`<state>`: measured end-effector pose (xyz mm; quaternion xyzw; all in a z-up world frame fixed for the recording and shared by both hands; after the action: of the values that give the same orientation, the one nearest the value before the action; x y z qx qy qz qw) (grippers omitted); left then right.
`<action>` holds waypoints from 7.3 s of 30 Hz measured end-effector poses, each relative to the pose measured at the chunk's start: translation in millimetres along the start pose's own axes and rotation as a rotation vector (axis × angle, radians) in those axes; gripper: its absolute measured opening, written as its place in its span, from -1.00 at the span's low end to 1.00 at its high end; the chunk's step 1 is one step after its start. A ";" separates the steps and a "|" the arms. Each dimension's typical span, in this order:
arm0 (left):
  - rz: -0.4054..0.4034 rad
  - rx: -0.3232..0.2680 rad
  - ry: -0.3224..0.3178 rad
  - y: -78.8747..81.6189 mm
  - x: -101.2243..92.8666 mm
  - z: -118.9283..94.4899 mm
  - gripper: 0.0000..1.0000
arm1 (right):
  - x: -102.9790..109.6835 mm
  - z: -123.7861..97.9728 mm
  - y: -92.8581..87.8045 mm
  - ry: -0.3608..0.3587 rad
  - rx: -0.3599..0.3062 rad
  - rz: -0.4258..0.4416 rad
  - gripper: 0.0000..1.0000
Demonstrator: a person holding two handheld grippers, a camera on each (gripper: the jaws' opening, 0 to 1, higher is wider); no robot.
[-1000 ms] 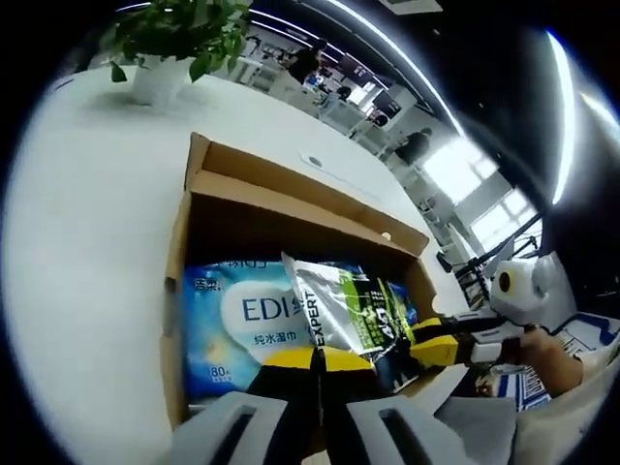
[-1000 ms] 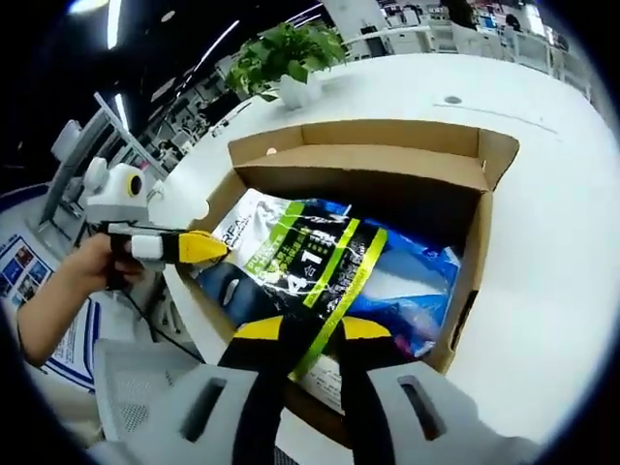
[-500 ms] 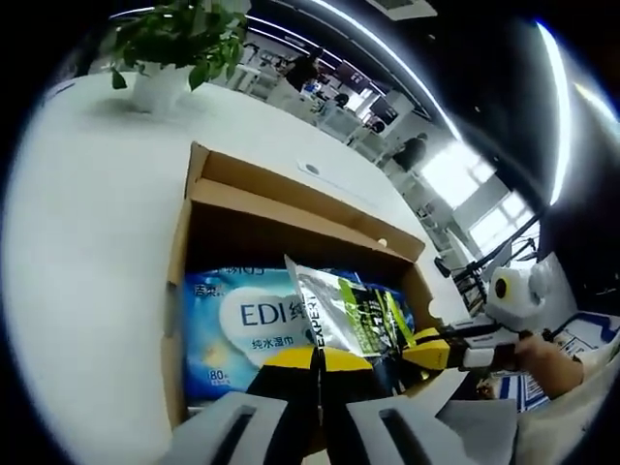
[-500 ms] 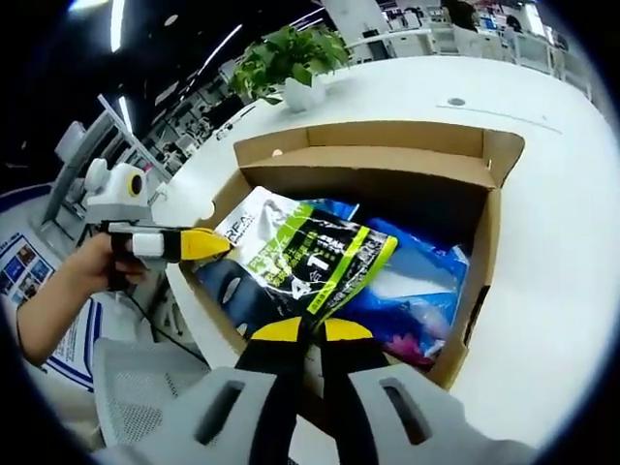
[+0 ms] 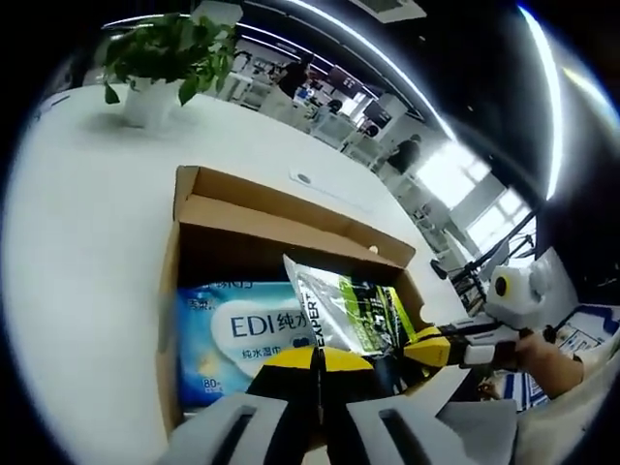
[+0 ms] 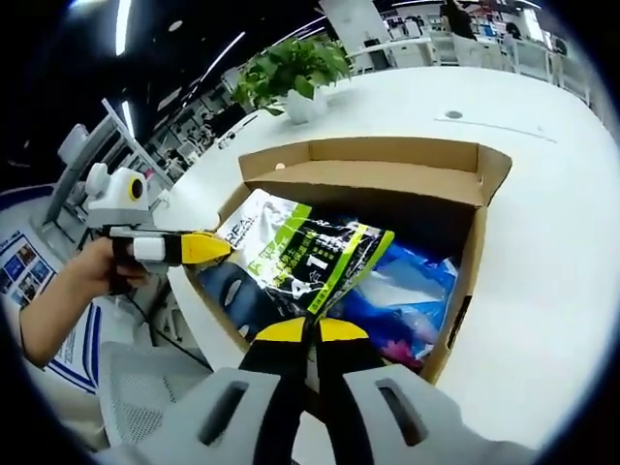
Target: Operate the shoe box by opening the lid, removing the specified soft item, and placing it in the target area until the item is outside and the box remains undamaged.
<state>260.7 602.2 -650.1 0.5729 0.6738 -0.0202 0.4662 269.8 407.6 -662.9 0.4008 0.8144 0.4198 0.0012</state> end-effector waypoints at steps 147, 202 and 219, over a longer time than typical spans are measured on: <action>0.953 0.621 0.134 -40.4 -162.8 247.3 -0.97 | -215.2 -89.7 -65.0 -0.411 0.077 0.117 -1.00; 0.739 0.332 -0.010 -5.3 -177.7 157.5 -0.67 | -212.7 -83.0 -76.5 -0.459 0.121 0.038 -0.94; 0.672 0.249 0.023 5.7 -148.9 113.0 -0.61 | -210.6 -80.0 -74.6 -0.466 0.129 0.017 -0.93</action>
<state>320.0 428.5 -614.0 0.8150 0.4456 0.0588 0.3658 337.1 191.0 -732.6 0.4928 0.8139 0.2630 0.1599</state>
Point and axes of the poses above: the point that each gripper's makers call its tool centre point, and the gripper's own axes: z roughly forward along the fingers, x roughly to its left, y roughly out of its top, the point moved 7 cm from there along -z, roughly backward along the fingers, and after that the axes turned 10 degrees about -z, right-handed, at the moved point
